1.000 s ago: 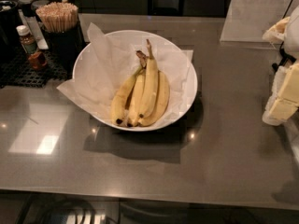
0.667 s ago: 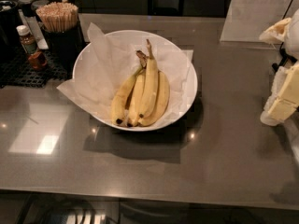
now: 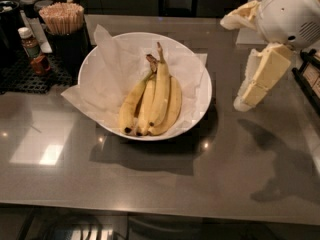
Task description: Pick banana from white bowl
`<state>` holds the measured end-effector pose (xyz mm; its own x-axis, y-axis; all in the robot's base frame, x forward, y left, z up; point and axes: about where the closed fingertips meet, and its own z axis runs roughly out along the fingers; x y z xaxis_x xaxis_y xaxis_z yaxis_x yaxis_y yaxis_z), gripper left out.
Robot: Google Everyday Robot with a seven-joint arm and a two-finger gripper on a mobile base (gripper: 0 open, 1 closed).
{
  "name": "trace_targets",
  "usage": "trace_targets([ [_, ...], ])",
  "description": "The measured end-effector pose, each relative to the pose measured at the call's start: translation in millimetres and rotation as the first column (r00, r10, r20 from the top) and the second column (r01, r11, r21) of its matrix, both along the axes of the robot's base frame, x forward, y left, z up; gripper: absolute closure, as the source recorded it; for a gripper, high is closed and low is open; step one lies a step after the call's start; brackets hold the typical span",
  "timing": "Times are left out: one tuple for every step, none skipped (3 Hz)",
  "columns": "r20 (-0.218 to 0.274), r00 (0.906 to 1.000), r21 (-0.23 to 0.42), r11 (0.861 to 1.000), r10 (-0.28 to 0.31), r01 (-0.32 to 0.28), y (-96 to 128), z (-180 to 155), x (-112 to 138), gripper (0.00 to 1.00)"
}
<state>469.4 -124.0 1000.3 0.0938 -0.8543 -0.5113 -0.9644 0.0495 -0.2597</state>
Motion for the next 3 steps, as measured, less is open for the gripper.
trace_targets([
  [-0.001, 0.9937, 0.01, 0.994, 0.112, -0.112, 44, 2, 13, 0.0],
  [-0.021, 0.9861, -0.009, 0.986, 0.165, -0.165, 70, -6, 24, 0.0],
  [-0.06, 0.9859, -0.037, 0.987, 0.156, -0.159, 80, -25, 38, 0.0],
])
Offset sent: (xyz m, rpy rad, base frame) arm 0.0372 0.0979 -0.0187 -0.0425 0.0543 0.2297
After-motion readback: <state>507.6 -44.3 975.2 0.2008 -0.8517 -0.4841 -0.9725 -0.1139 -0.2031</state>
